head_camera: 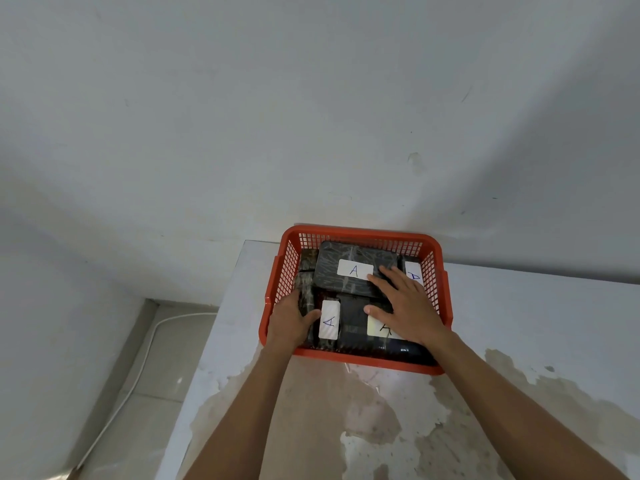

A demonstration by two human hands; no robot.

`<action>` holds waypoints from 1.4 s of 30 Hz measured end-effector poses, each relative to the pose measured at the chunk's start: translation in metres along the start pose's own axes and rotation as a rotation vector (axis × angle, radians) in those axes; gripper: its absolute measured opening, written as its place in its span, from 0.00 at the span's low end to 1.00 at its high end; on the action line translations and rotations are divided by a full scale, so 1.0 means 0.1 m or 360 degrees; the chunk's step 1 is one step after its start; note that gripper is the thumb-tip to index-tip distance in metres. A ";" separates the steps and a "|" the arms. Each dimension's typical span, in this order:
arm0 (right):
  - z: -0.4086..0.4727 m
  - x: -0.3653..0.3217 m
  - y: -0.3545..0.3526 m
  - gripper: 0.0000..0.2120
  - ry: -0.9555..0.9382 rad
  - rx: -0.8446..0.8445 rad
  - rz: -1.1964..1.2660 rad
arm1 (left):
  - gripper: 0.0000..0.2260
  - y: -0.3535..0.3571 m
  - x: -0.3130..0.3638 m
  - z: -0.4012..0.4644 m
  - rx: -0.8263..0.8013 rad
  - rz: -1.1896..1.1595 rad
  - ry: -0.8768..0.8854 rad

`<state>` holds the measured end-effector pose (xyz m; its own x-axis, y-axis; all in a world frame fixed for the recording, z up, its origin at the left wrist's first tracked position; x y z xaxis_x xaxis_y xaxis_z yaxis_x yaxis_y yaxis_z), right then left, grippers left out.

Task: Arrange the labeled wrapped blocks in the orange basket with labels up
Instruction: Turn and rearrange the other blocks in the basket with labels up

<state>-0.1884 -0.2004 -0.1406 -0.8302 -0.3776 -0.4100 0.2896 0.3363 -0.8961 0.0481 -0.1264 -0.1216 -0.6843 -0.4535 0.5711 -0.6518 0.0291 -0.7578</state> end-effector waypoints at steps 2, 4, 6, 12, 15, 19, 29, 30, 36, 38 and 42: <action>-0.02 0.00 -0.01 0.35 0.0038 0.0034 -0.0047 | 0.33 0.02 0.01 0.01 -0.0008 0.0018 0.0014; -0.05 0.00 -0.01 0.35 0.0069 0.0072 -0.0110 | 0.35 0.03 0.02 0.01 0.0009 0.0053 -0.0020; -0.07 -0.02 0.01 0.35 0.0073 0.0082 -0.0125 | 0.35 0.03 0.01 0.01 0.0030 0.0058 -0.0069; -0.22 -0.03 -0.15 0.32 0.0094 0.0154 -0.0028 | 0.33 0.02 0.00 -0.01 0.0027 -0.0028 -0.0033; -0.38 0.02 -0.33 0.25 0.0044 0.0422 -0.0050 | 0.30 0.00 0.00 0.00 -0.0007 0.0018 -0.0025; -0.63 0.17 -0.40 0.21 0.0150 0.0640 -0.0184 | 0.25 -0.02 0.00 -0.01 -0.0039 0.0037 0.0001; -0.72 0.24 -0.23 0.20 0.0118 0.0667 -0.0166 | 0.23 -0.08 -0.06 -0.11 0.0153 0.0053 -0.0058; -0.72 0.24 -0.23 0.20 0.0119 0.0666 -0.0161 | 0.23 -0.08 -0.05 -0.12 0.0167 0.0066 -0.0011; -0.71 0.18 -0.26 0.23 0.0172 0.0676 -0.0226 | 0.26 -0.12 -0.01 -0.15 0.0252 0.0923 0.0368; -0.65 0.08 -0.30 0.22 0.0203 0.0708 -0.0218 | 0.24 -0.14 0.00 -0.15 0.0293 0.1152 0.0530; -0.30 -0.30 -0.27 0.21 0.0037 0.0477 -0.0034 | 0.25 -0.29 -0.08 -0.11 0.0428 0.1164 0.0620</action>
<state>-0.1854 -0.1726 -0.0994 -0.8475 -0.3606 -0.3895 0.3967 0.0572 -0.9162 0.0684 -0.1138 -0.1005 -0.9962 -0.0645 -0.0583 0.0609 -0.0396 -0.9974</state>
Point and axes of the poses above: each hand's wrist, its own z-axis towards the middle knuckle, its own y-axis out of the palm, x = y × z, the point moved 4 cm from there along z, towards the middle knuckle, and after that the axes turned 1 degree about z, right-handed, at the moved point
